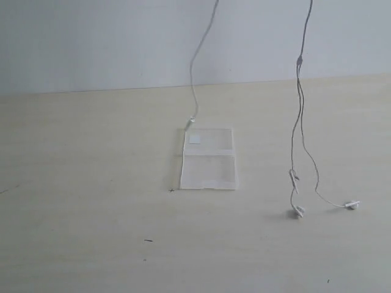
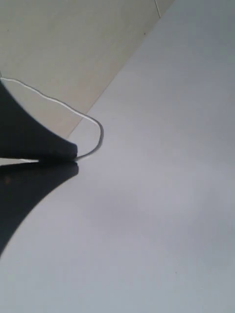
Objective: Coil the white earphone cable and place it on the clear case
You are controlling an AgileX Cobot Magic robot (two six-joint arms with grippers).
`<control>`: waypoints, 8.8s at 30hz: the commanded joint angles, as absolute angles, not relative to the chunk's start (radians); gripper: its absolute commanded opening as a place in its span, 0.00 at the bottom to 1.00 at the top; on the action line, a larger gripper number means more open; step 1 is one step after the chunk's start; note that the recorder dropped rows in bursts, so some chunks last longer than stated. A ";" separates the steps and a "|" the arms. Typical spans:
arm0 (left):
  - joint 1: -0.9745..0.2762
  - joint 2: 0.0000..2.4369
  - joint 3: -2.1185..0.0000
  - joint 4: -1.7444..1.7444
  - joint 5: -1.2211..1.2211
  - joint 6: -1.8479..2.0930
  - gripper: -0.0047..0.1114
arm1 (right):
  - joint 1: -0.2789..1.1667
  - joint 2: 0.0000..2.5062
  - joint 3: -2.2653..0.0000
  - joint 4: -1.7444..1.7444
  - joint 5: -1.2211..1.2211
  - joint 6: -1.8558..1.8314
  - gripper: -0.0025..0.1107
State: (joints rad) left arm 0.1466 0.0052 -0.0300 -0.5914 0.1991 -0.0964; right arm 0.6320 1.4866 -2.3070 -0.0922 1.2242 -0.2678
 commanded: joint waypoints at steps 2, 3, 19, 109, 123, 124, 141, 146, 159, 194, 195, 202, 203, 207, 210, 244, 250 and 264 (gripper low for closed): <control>0.066 0.000 -0.049 -1.011 0.273 0.409 0.04 | 0.634 1.492 -2.373 -0.108 1.197 -0.261 0.02; 0.057 0.000 -0.049 -1.127 0.309 0.563 0.04 | 0.634 1.492 -2.381 -0.108 1.197 -0.259 0.02; 0.051 0.377 -0.139 -1.744 0.646 1.583 0.04 | 0.634 1.492 -2.412 -0.041 1.173 -0.178 0.02; -0.604 1.756 -1.201 -1.744 0.569 1.724 0.05 | 0.634 1.474 -2.412 -0.136 1.221 -0.128 0.02; -0.604 1.753 -1.201 -1.734 0.613 1.690 0.26 | 0.634 1.421 -2.412 -0.287 1.221 -0.042 0.02; -0.604 1.753 -1.201 -1.734 0.614 1.690 0.26 | 0.634 1.421 -2.412 -0.287 1.221 -0.042 0.02; -0.604 1.755 -1.201 -1.732 0.628 1.702 0.50 | 0.634 1.421 -2.412 -0.216 1.221 -0.042 0.02; -0.607 1.757 -1.201 -1.737 0.559 1.702 0.56 | 0.634 1.423 -2.412 -0.211 1.221 -0.042 0.02; -0.642 1.823 -1.261 -1.744 0.545 1.732 0.56 | 0.634 1.440 -2.412 -0.181 1.221 -0.042 0.02; -0.556 1.208 -1.352 -0.395 0.728 0.480 0.04 | 0.632 1.120 -1.834 -0.482 1.221 0.134 0.02; -0.542 1.176 -1.352 -0.344 0.746 0.434 0.04 | 0.632 1.102 -1.789 -0.476 1.221 0.142 0.02; -0.432 1.022 -1.352 -0.197 0.865 0.318 0.04 | 0.632 1.045 -1.517 -0.278 1.221 0.138 0.02; -0.419 1.006 -1.352 -0.197 0.874 0.318 0.04 | 0.632 1.045 -1.480 -0.227 1.221 0.130 0.02; -0.392 0.960 -1.352 -0.196 0.897 0.312 0.04 | 0.632 1.070 -1.343 -0.060 1.221 0.038 0.02; -0.380 0.939 -1.352 -0.194 0.910 0.306 0.04 | 0.632 1.097 -1.238 0.040 1.221 -0.038 0.02; -0.378 0.820 -1.083 -0.106 0.615 0.030 0.04 | 0.634 1.344 -0.965 1.216 0.938 -1.212 0.64; -0.342 0.737 -0.948 -0.107 0.460 -0.070 0.04 | 0.634 1.343 -0.965 1.222 0.825 -1.267 0.64; -0.339 0.682 -0.822 -0.502 0.445 0.275 0.04 | 0.634 1.348 -0.965 1.551 0.799 -1.723 0.64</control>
